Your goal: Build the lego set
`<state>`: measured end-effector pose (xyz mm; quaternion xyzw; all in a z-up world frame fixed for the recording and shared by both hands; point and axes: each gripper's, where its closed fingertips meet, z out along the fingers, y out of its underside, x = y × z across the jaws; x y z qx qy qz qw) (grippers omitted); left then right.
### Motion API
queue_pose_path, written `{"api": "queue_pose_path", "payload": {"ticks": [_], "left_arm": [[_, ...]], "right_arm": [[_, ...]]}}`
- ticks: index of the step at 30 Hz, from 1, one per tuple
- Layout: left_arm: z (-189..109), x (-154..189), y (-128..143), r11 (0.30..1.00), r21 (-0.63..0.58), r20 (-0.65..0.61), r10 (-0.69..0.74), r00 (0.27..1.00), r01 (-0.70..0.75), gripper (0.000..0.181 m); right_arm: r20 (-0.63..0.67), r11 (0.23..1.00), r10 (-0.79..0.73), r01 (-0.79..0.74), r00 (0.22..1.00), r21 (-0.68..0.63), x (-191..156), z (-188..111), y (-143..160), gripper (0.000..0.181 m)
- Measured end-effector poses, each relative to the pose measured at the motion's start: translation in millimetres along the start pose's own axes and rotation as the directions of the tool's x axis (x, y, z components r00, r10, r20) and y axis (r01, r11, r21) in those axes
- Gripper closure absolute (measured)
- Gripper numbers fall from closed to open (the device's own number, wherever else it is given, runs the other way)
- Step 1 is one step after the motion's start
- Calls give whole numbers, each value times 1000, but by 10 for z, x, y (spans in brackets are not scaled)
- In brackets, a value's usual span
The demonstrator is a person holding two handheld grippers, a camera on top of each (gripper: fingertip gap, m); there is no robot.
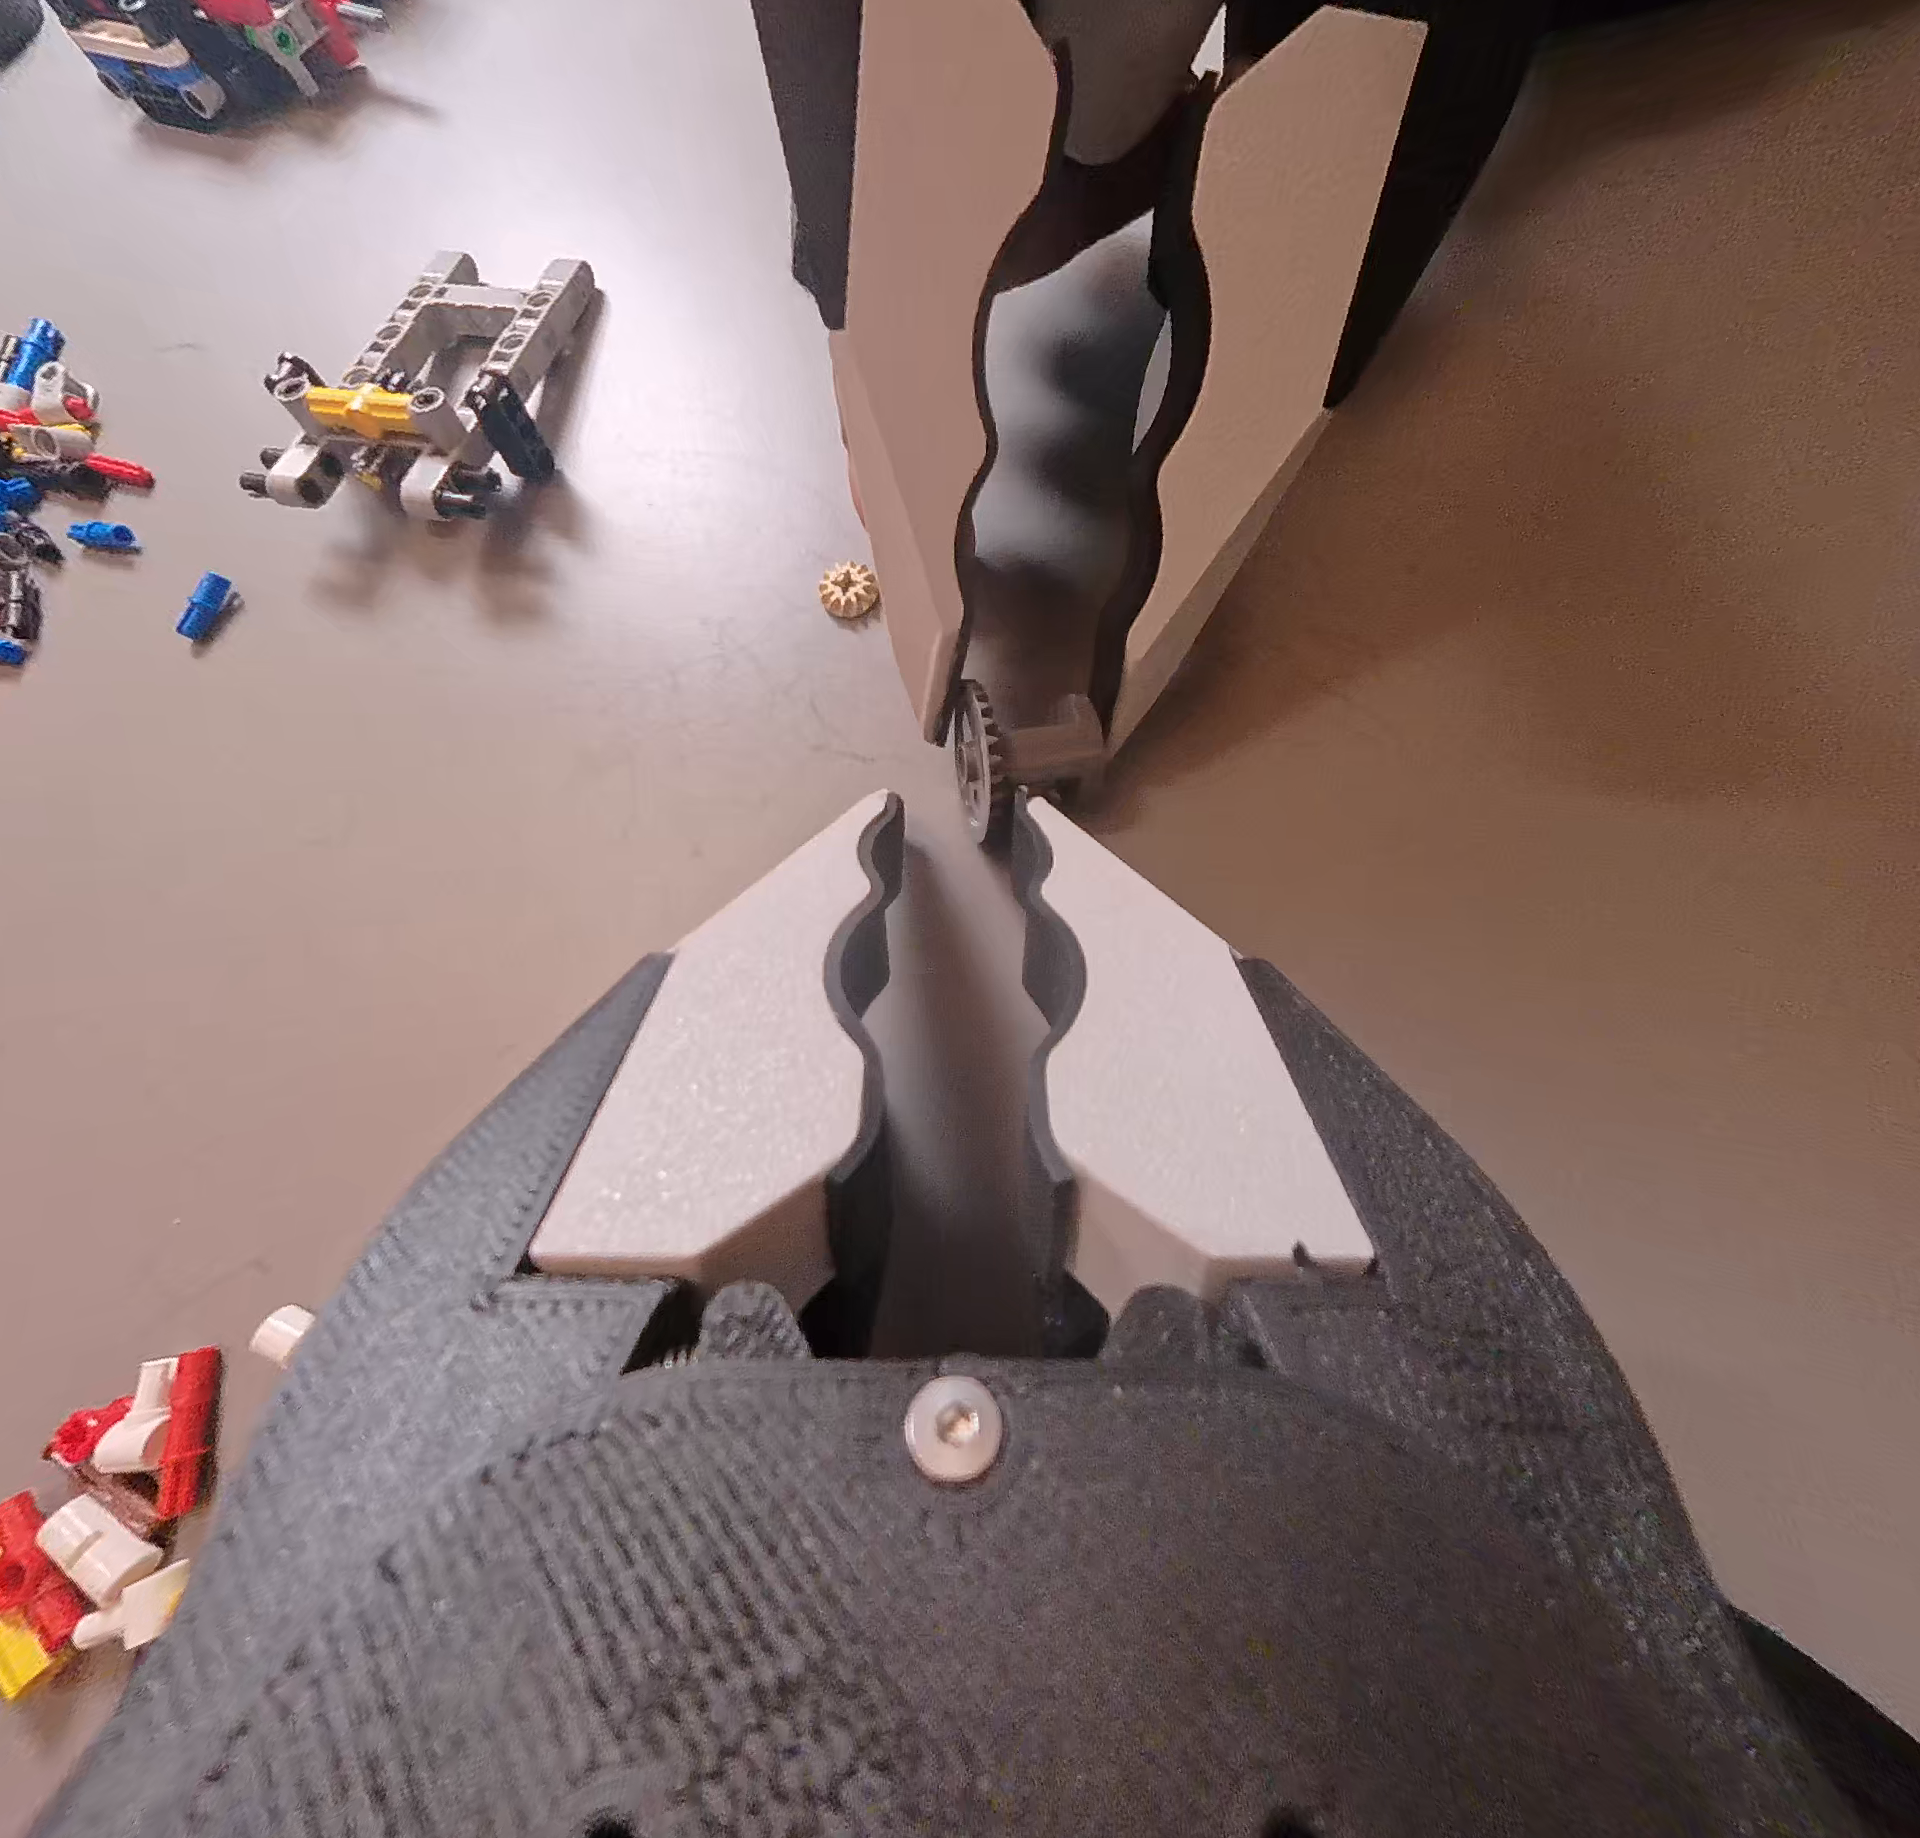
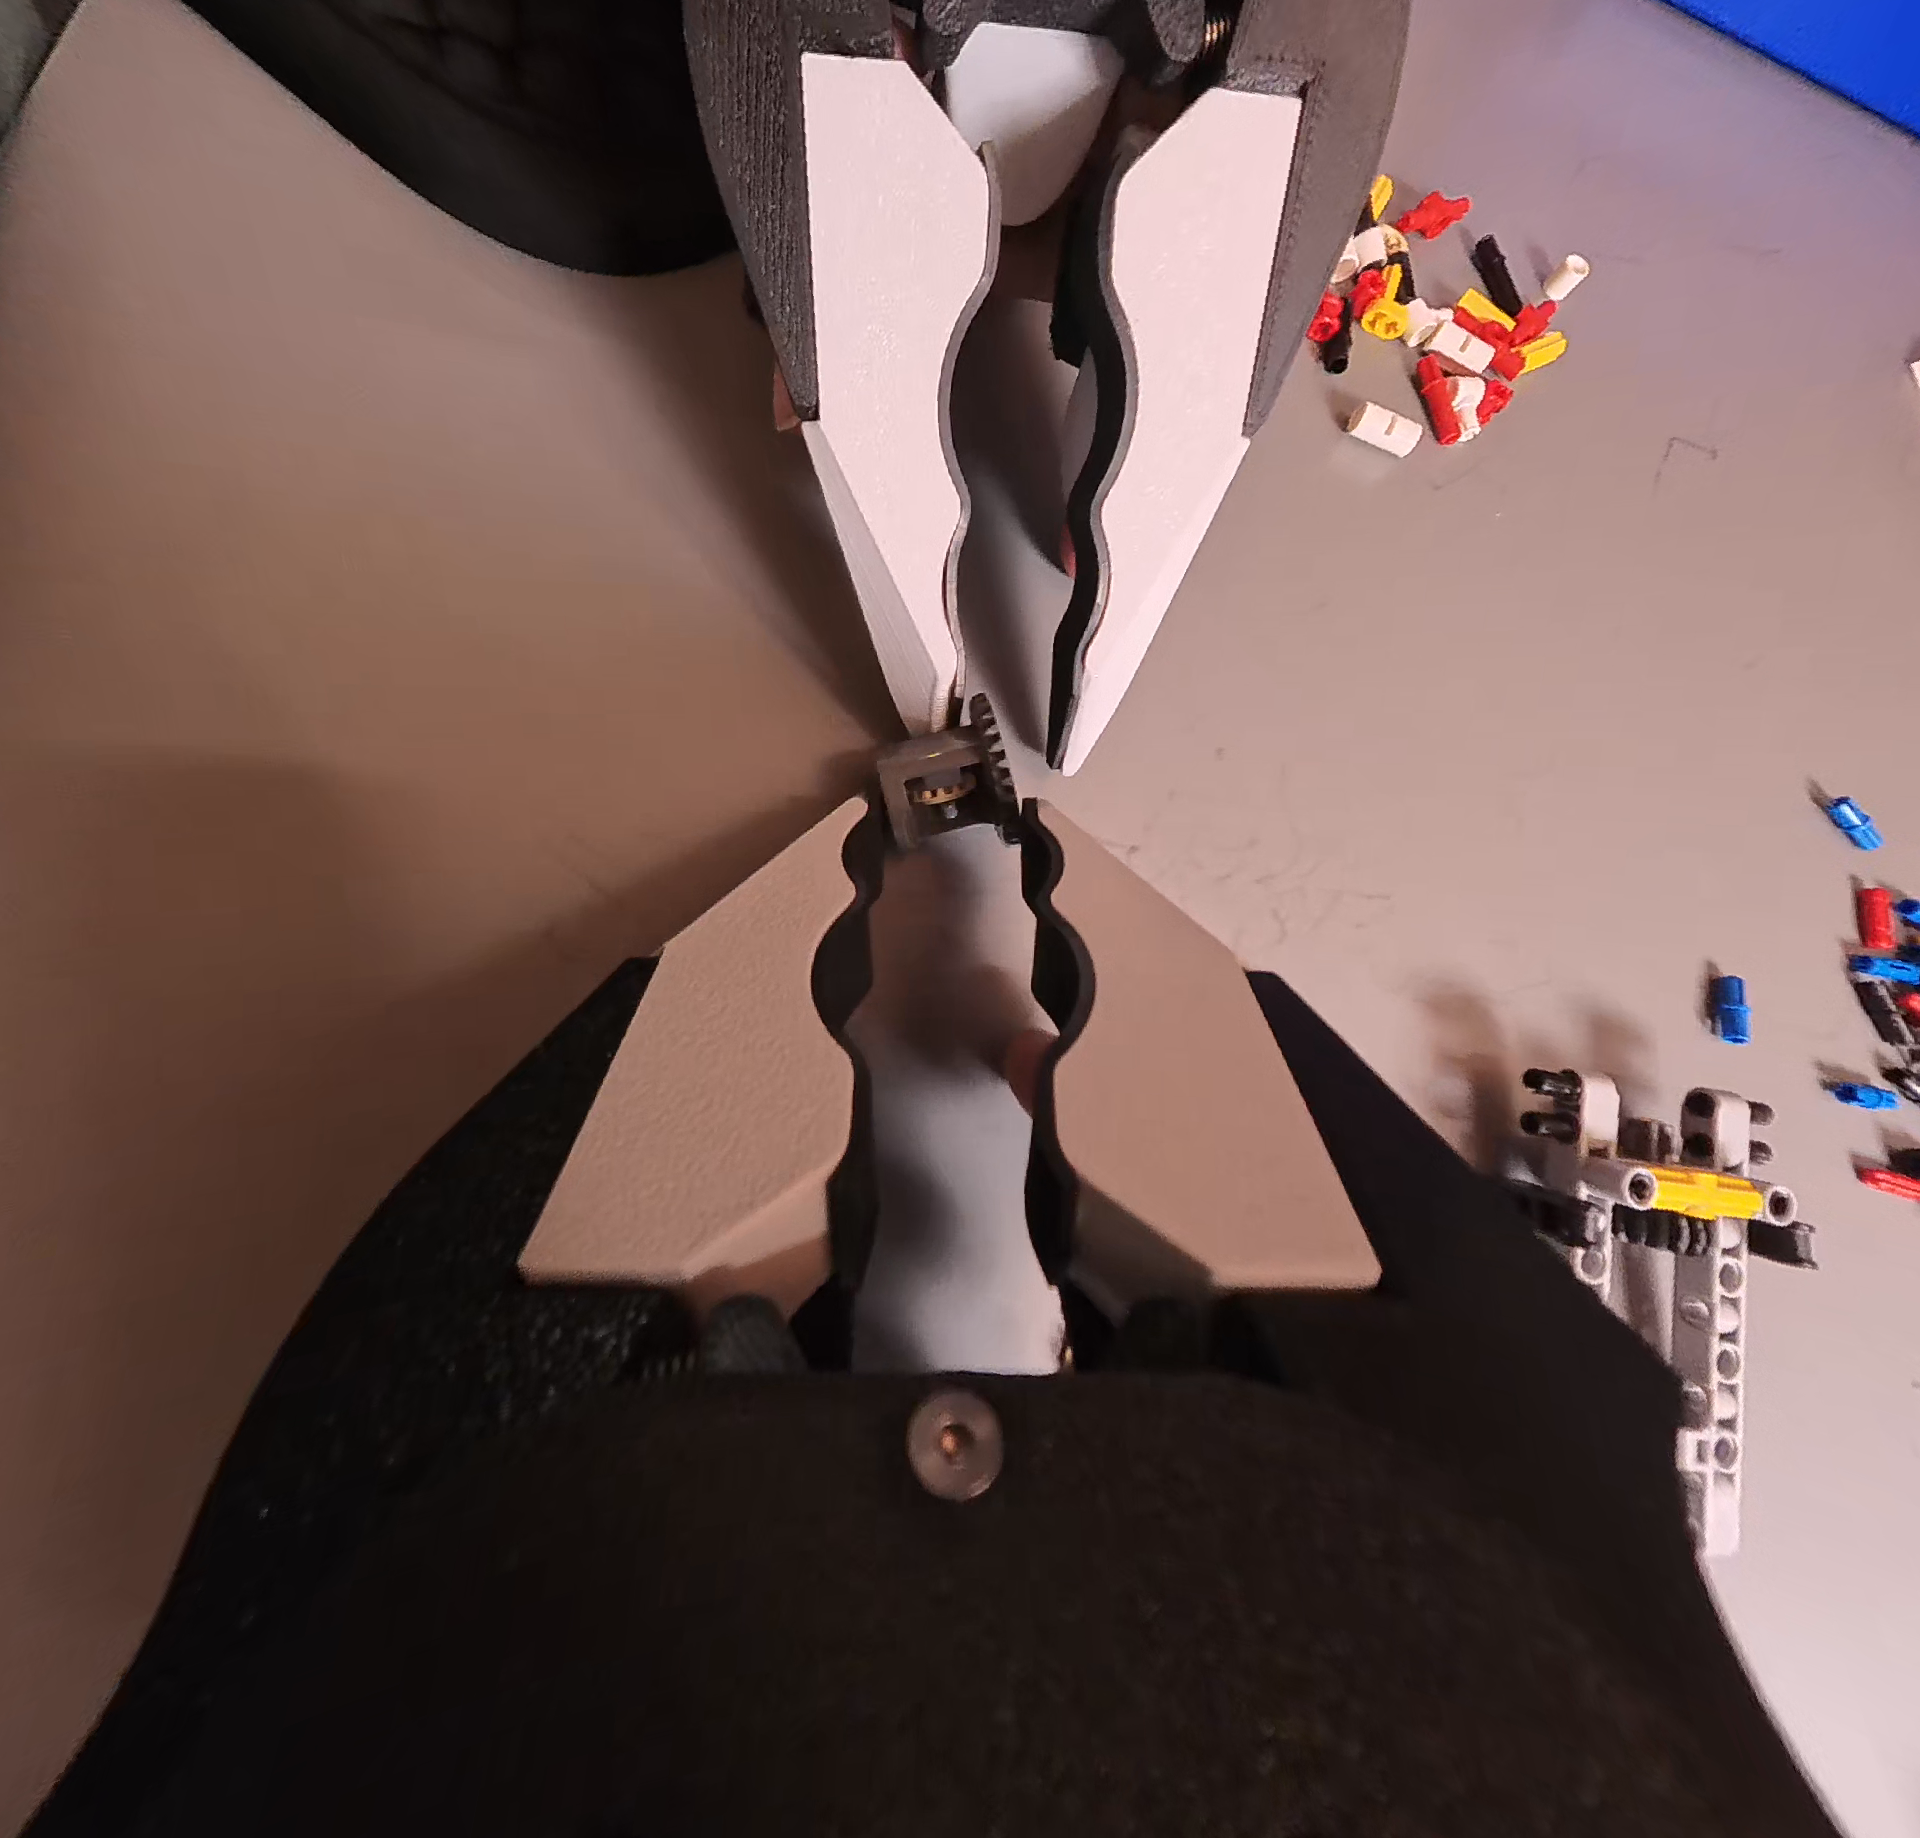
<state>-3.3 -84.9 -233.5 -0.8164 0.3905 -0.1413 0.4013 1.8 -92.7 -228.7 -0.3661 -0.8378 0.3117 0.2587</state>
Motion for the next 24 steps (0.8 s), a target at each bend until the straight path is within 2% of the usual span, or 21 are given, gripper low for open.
{"api": "queue_pose_path", "payload": {"ticks": [7,15,24], "left_arm": [[31,-8,-28,1000,0,25,24,999,-24,166],[99,-1,-100,999,5,50,52,997,-52,164],[107,-5,-151,998,25,71,56,996,-58,162]], "right_arm": [[-7,998,-34,33,999,-58,-7,-40,76,158],[48,995,25,-21,999,-94,-52,-109,153,159],[48,991,77,-71,996,-116,-58,-151,201,159]]}}
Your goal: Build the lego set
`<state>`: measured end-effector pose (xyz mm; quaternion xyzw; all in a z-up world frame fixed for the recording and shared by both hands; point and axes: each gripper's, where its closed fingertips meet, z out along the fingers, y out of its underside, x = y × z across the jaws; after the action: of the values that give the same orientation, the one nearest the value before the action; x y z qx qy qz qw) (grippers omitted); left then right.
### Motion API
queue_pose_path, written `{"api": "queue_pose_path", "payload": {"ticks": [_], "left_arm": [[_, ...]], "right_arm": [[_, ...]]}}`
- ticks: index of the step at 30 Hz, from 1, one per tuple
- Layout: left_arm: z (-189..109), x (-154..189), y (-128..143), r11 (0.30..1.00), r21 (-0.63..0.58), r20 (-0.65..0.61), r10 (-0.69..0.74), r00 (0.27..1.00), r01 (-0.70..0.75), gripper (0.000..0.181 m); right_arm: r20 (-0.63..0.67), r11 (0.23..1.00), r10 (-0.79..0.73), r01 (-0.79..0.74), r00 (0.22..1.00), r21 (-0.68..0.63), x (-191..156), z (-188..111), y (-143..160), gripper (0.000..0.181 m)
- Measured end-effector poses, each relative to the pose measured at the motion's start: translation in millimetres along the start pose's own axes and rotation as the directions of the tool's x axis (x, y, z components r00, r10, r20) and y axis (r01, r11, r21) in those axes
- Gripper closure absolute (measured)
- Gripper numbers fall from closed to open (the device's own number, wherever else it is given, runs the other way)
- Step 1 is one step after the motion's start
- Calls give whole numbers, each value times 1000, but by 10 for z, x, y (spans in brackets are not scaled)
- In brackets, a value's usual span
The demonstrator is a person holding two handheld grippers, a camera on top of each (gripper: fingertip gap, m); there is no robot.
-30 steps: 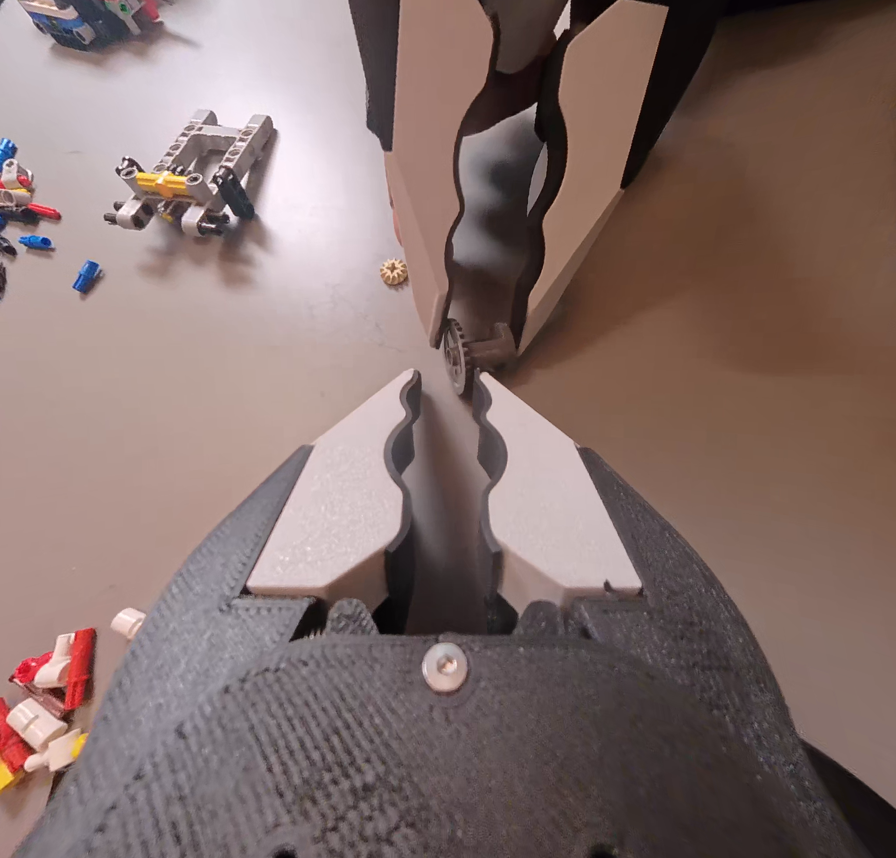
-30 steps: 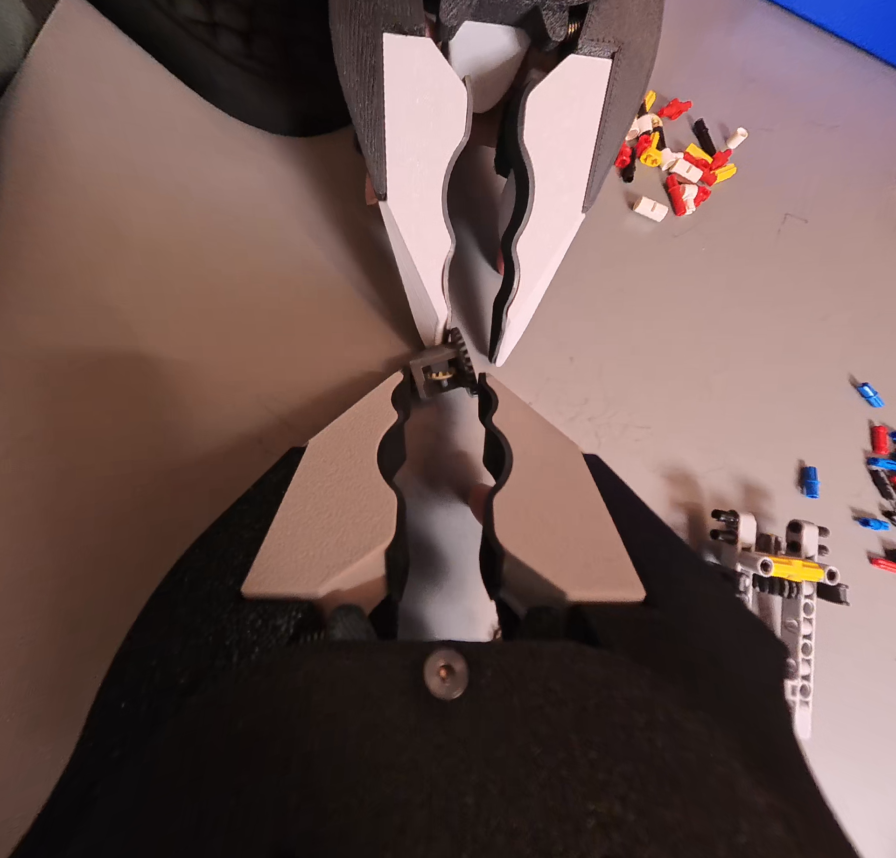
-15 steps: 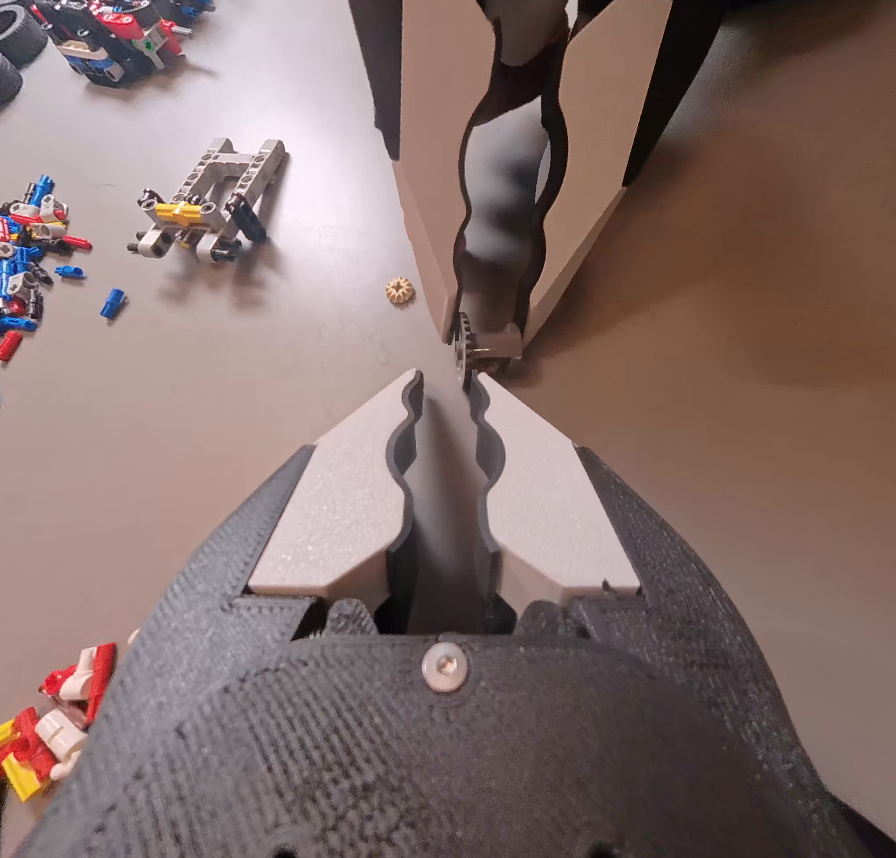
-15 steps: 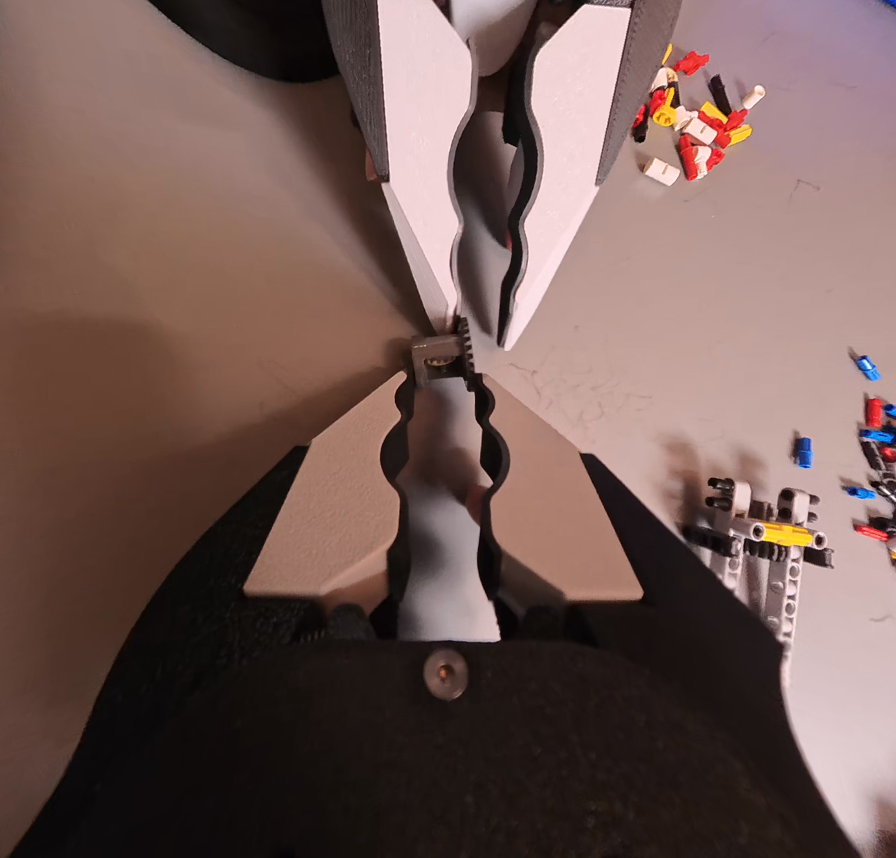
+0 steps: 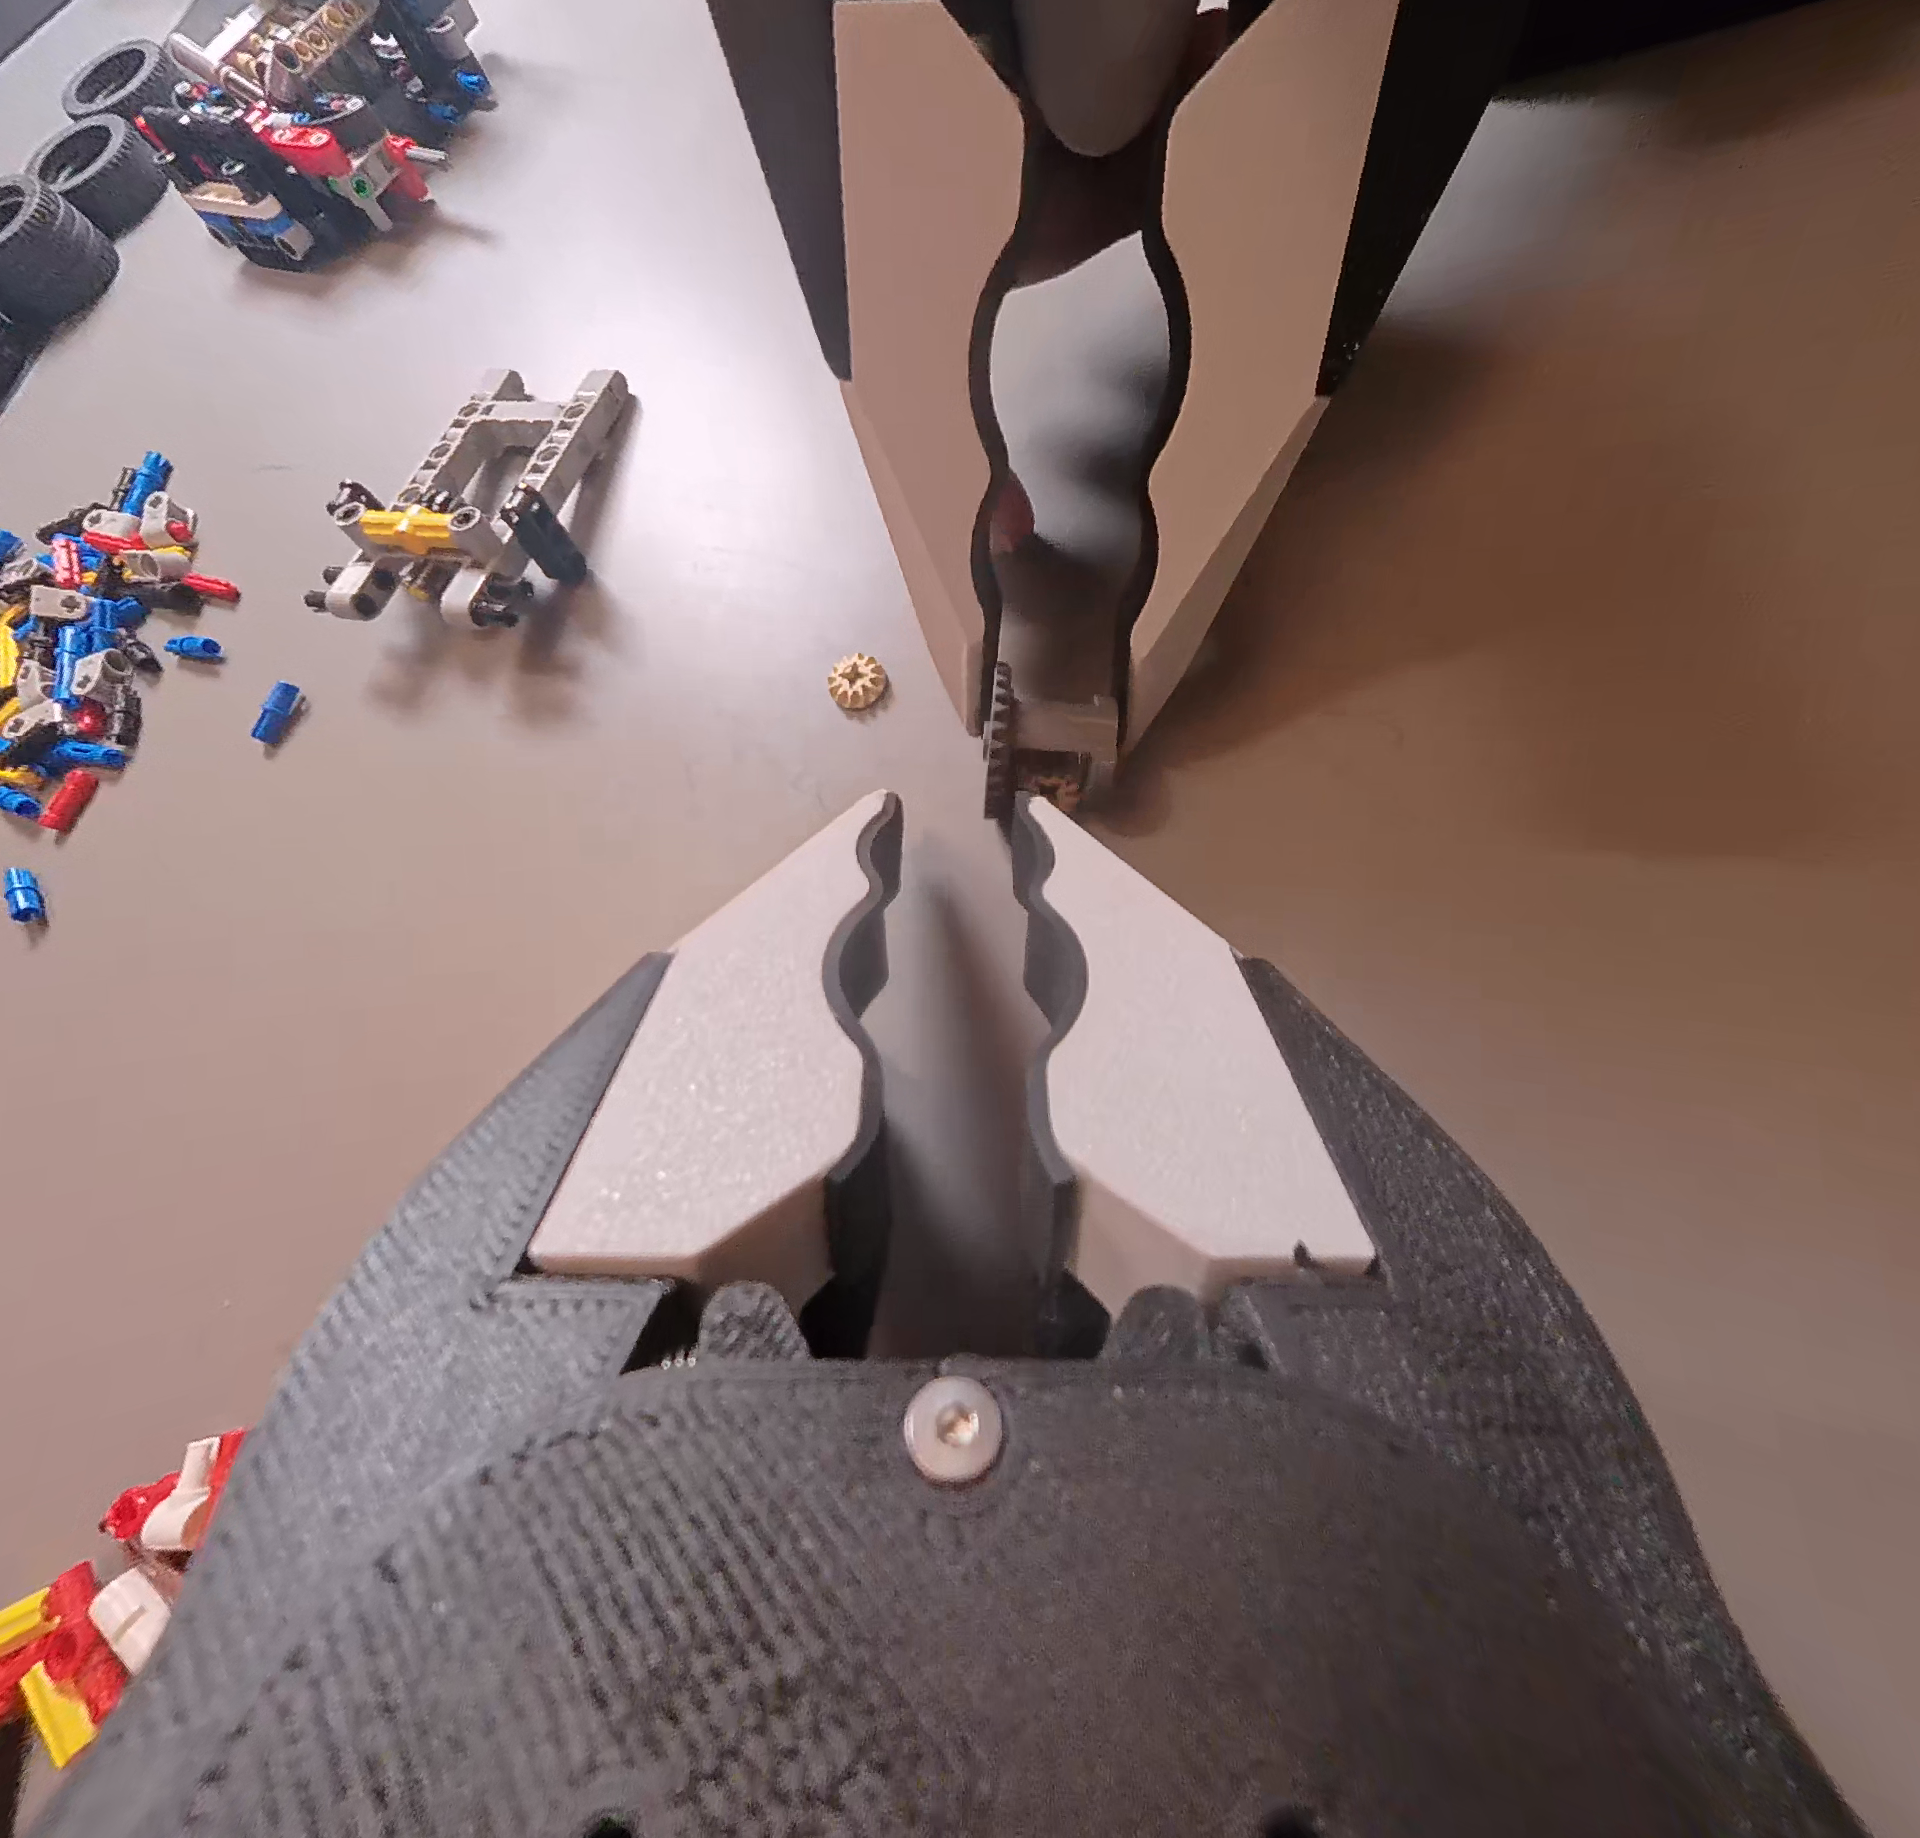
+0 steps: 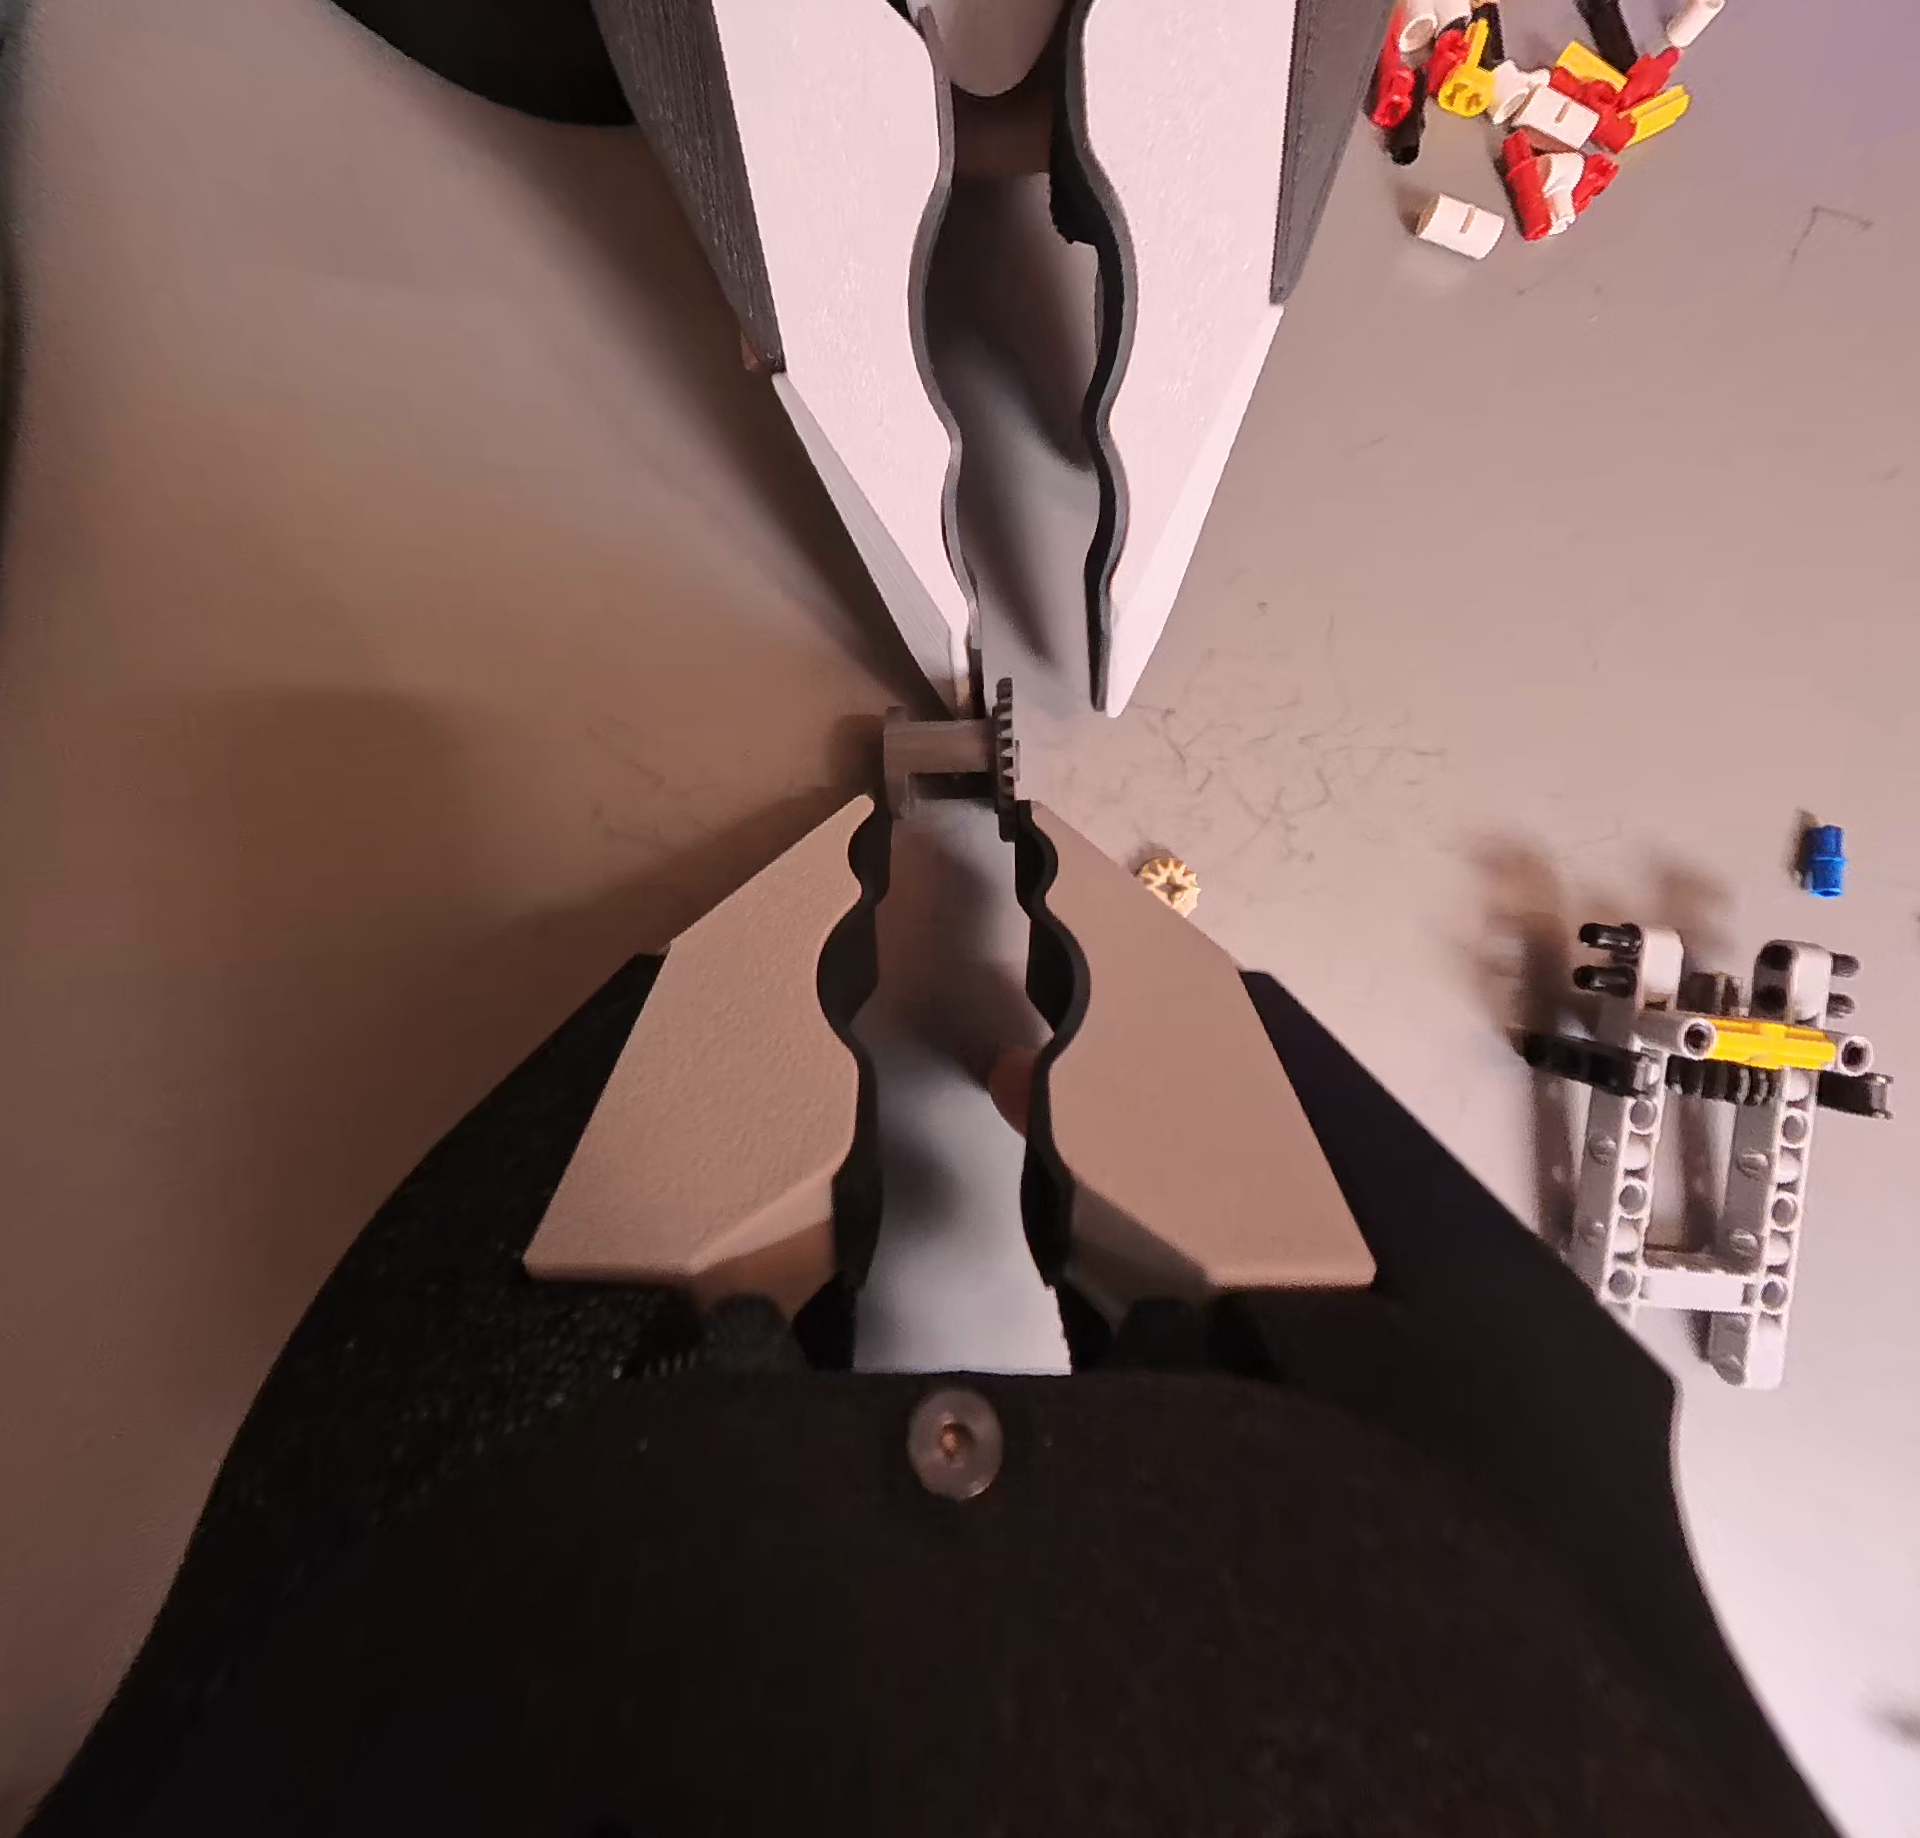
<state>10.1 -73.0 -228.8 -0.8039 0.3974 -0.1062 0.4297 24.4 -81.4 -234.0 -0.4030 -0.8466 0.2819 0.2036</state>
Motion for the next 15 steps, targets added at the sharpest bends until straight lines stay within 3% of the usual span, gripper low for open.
{"api": "queue_pose_path", "payload": {"ticks": [15], "left_arm": [[3,20,37,1000,-19,-17,4,1000,-5,161]], "right_arm": [[-5,1000,6,-6,1000,-5,-16,11,-10,160]]}}
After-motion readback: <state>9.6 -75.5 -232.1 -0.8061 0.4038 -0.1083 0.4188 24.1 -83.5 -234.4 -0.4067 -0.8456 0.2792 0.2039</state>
